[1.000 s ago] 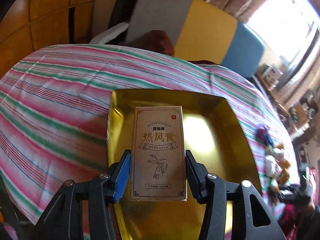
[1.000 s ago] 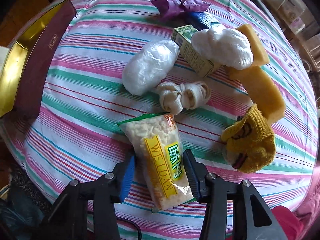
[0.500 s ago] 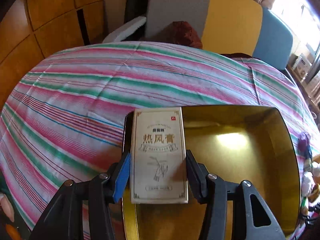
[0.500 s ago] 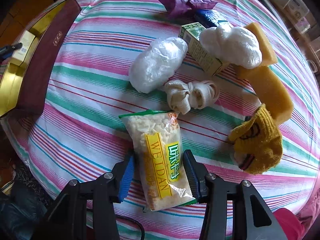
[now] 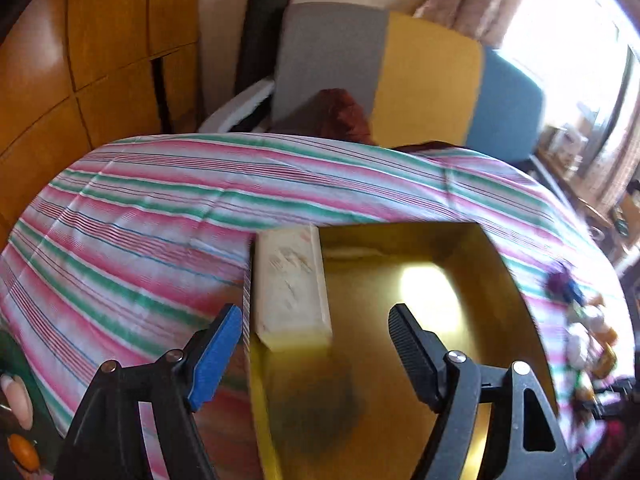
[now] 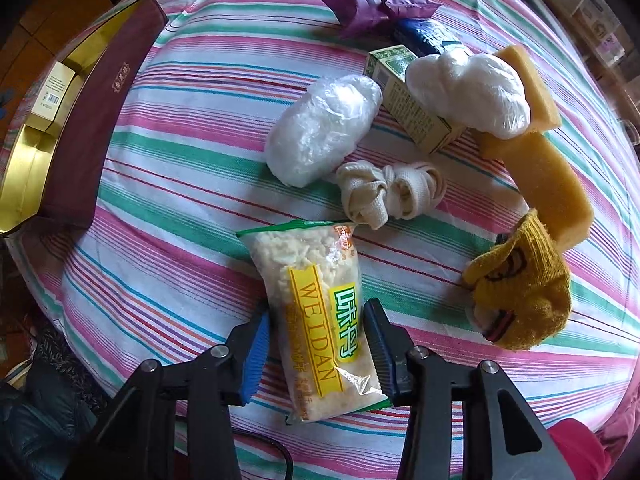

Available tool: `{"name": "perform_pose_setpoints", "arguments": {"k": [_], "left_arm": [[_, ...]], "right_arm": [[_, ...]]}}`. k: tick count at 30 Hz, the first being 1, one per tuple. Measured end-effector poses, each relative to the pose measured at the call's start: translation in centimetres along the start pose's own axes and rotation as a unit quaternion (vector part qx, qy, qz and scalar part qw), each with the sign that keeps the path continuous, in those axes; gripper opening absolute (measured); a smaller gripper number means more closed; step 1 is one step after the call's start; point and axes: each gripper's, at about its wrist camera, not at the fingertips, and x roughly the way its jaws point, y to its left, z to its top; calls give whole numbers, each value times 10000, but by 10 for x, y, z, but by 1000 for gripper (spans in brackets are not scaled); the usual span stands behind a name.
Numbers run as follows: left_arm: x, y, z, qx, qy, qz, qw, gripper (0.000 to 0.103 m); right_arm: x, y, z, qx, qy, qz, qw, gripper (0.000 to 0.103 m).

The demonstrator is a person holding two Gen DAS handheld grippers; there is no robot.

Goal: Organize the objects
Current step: 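Carry the white box into the gold tin with the left tool while the right tool grasps the WEIDAN bag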

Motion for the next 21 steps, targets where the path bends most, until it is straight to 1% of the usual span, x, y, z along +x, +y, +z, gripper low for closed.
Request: {"name": "perform_pose_setpoints", "arguments": {"k": [2,5,9,10,12,15,16,18,19,21], "left_arm": [[-15,-4,-18,27,-28,-193,9998,77],[-30,-10,-47,23,61,-472,9989,77],[-38,-10,-74,-89,200,-590,9980,76],[-38,-10,-78,-123,228,-595,9979,76],[-42,-15,-87,-18,231,-516,9984,75],[-52,-19,-97,140,126,-357,9992,74],[-55,-20,-100,166,91,-308,9993,74],[-59,-17,-104,141,93,-261,9995,74],[-59,-15,-105,108,106,-237,9996,73],[-59,-6,-108,13,120,-165,9998,71]], "right_arm": [[-4,-8,3,-6,2,3,10000,47],[-7,-14,1,-10,-8,-9,10000,46],[-11,-23,-1,-22,-11,-29,10000,46],[-12,-26,-1,-16,-10,-26,10000,46],[-14,-32,-1,17,-4,-2,10000,46],[-17,-40,-2,30,3,1,10000,47],[-6,-27,-1,38,1,5,10000,47],[-3,-25,1,35,-3,0,10000,47],[-7,-37,2,30,-2,-1,10000,46],[11,3,13,14,-16,-33,10000,45]]}}
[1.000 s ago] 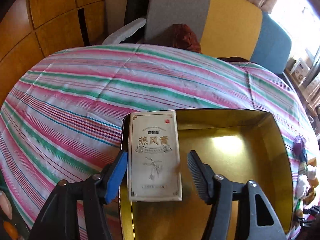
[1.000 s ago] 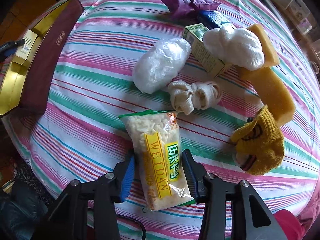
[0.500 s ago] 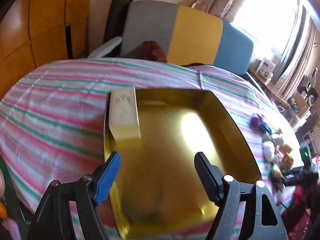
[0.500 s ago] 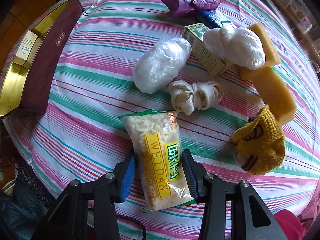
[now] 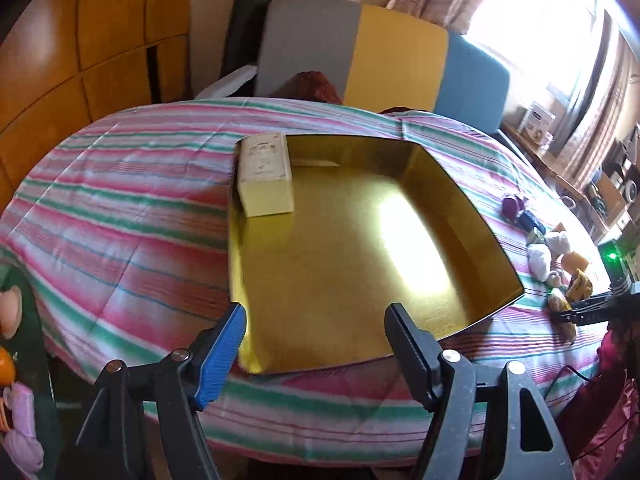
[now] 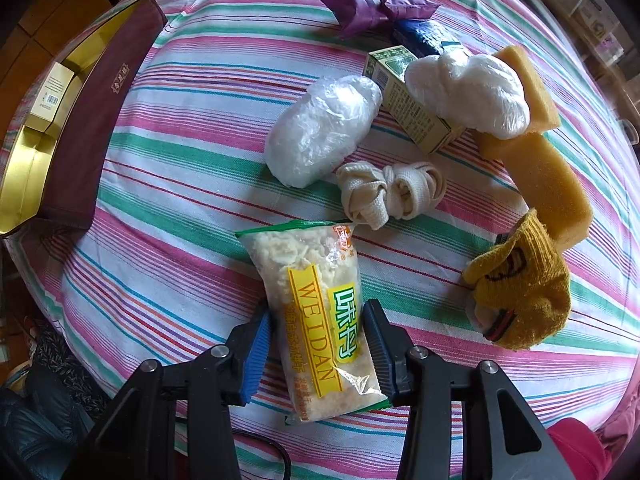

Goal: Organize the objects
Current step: 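Carry the white box into the gold tin with the left tool while the right tool grasps the WEIDAN bag, then carry the WEIDAN snack bag into the tin beside the box with the right tool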

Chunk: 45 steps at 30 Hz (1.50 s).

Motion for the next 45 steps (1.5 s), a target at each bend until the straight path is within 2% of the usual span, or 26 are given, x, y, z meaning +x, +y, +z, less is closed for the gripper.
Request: {"name": "perform_pose_setpoints", "arguments": {"k": [4,8,13,14,15,17,20,25,31,37,42,45], "left_arm": [[-3,12,-9,-71,25,146,9999,66],[-8,22,-11,-108,-23,272,9996,62],[-15,28,-7,-98,-188,464,9987,62],[-16,29,-7,-103,-213,520,9984,62],[-17,29,-7,-81,-230,604,9979,62],[-18,30,-6,-109,-232,637,9976,62],[-20,32,-6,-133,-252,688,9972,62],[-19,39,-8,-238,-241,732,9967,62],[-9,49,-11,-373,-127,719,9966,62],[-1,65,-13,-583,11,730,9956,62],[2,71,-14,-674,43,768,9948,62],[2,72,-14,-688,39,785,9945,62]], "right_arm": [[-3,3,1,17,-97,-79,9999,39],[-14,0,-2,127,-328,-86,9993,37],[-58,21,-3,77,-967,170,9951,36],[-73,31,0,9,-1156,319,9928,36],[-60,69,10,-85,-1299,439,9905,36],[-71,124,17,-329,-1496,645,9861,36],[-111,192,35,-843,-1667,993,9774,37],[-90,286,73,-1276,-1446,1381,9715,37],[-35,348,118,-1042,-847,1673,9767,37],[-3,384,147,-711,-583,1634,9823,37],[14,393,164,-234,-482,1741,9833,37],[23,396,171,45,-431,1847,9818,41]]}}
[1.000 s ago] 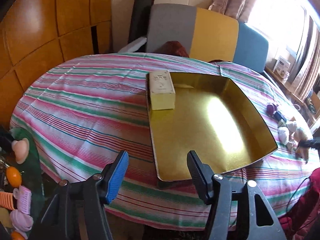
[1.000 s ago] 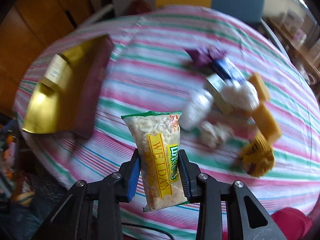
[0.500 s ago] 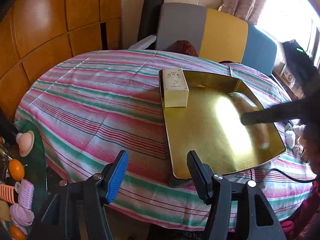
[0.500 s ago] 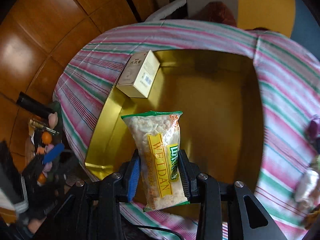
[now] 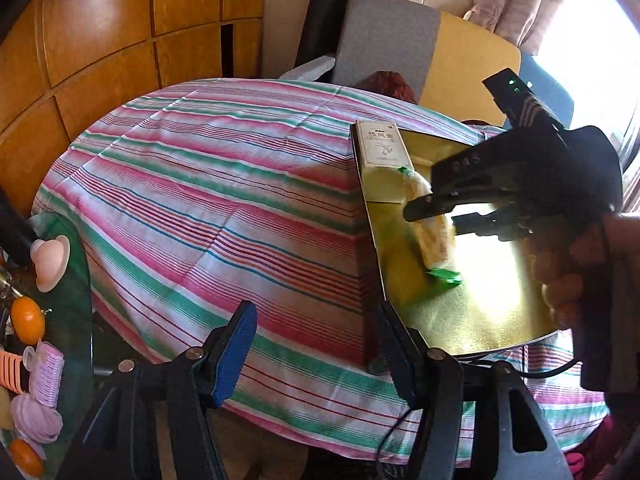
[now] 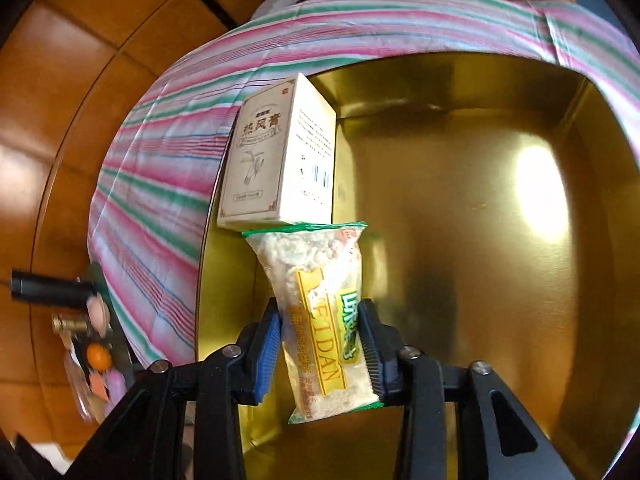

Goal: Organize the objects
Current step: 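Carry the WEIDAN snack bag into the tin beside the box with the right tool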

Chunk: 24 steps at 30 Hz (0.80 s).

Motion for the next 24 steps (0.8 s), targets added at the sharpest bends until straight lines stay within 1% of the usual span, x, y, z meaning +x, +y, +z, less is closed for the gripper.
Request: {"name": "perform_pose_setpoints", "arguments": {"k": [2,3,8,11,14,16,20,24], "left_arm": [[1,0,0,-3,9,2,10000,62],[1,0,0,-5,11,3,10000,62],[0,-2,0,28,-2,14,10000,62],[0,-5,-2,52,-8,40,10000,62],[-1,-5,-2,58,-20,40,10000,62],[-1,-5,-1,46,-16,38,10000,62],[-2,-7,-2,63,-12,-70,10000,62],[-4,-14,-3,198,-76,-70,9997,62]], "right_arm": [[2,1,-1,67,-12,201,9998,43],[2,3,-5,45,-21,237,9997,45],[-8,4,-14,-103,-170,345,9992,46],[-21,2,-20,-199,-329,437,9983,49],[-38,-2,-31,-366,-513,366,9973,53],[-52,-8,-41,-483,-696,300,9960,64],[-81,-26,-64,-626,-990,191,9929,71],[-113,-58,-88,-616,-1274,55,9899,77]]}}
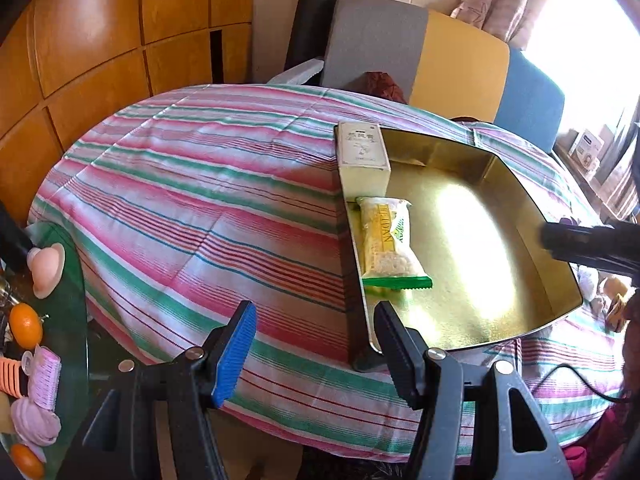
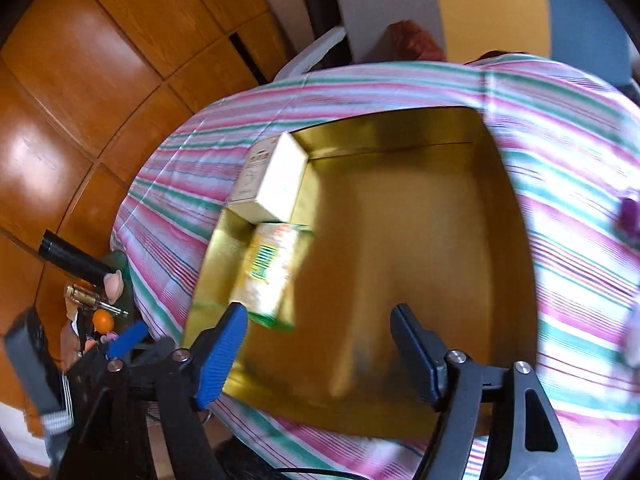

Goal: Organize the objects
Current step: 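Carry the WEIDAN snack bag into the tin beside the box with the right tool, then grasp the plastic-wrapped white bundle with the left tool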

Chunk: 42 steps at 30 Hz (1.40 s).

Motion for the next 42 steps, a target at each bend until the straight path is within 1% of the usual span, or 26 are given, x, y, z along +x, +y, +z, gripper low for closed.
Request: {"name": "perform_pose_setpoints", "arguments": {"k": [4,8,12,14,16,18,21,23,24,25,26,27,29,31,32,34,36,40,42], "left_arm": [[-2,-10,1,122,-14,-29,9999,62],[-7,-27,8,313,-82,-147,9994,62],[-15,-54,16,649,-187,-331,9972,62],[-19,-72,20,870,-247,-444,9949,62],[-22,-91,24,1066,-283,-605,9921,62],[-24,-114,28,1302,-292,-797,9878,62],[-27,-154,30,1691,-290,-1160,9783,59],[-27,-185,31,1939,-225,-1437,9702,56],[-26,-200,30,2044,-182,-1583,9658,55],[-26,-214,30,2150,-143,-1716,9613,52],[-24,-231,30,2262,-89,-1846,9564,48],[-22,-246,29,2348,-34,-1953,9522,47],[-18,-277,25,2537,37,-2206,9418,42],[-13,-303,19,2679,147,-2367,9338,41],[-5,-321,17,2728,264,-2429,9305,41],[7,-344,13,2762,425,-2481,9276,41],[24,-369,11,2800,635,-2598,9220,41],[50,-404,8,2839,950,-2651,9166,41],[60,-415,8,2821,1058,-2632,9165,42]], "right_arm": [[-35,-40,-15,236,-245,-220,9992,78],[-72,-87,-25,570,-470,-600,9955,80],[-112,-145,-37,1059,-726,-1121,9854,82],[-131,-172,-44,1364,-869,-1340,9777,82],[-152,-202,-53,1736,-1067,-1661,9648,86],[-171,-234,-65,2161,-1301,-1939,9481,87],[-188,-271,-81,2707,-1537,-2119,9264,87],[-194,-292,-92,3034,-1707,-2079,9141,87],[-195,-298,-96,3139,-1768,-2044,9102,87],[-194,-302,-100,3222,-1810,-1990,9077,87],[-194,-307,-103,3366,-1795,-1857,9055,86],[-199,-307,-104,3374,-1962,-1716,9046,86],[-203,-305,-105,3316,-2186,-1677,9023,86],[-203,-306,-105,3319,-2211,-1544,9040,86],[-204,-306,-106,3328,-2267,-1500,9030,86],[-205,-308,-106,3382,-2346,-1393,9007,86],[-207,-309,-111,3453,-2425,-1262,8978,86],[-211,-319,-121,3715,-2607,-949,8860,86],[-212,-322,-124,3798,-2659,-834,8821,86]]}}
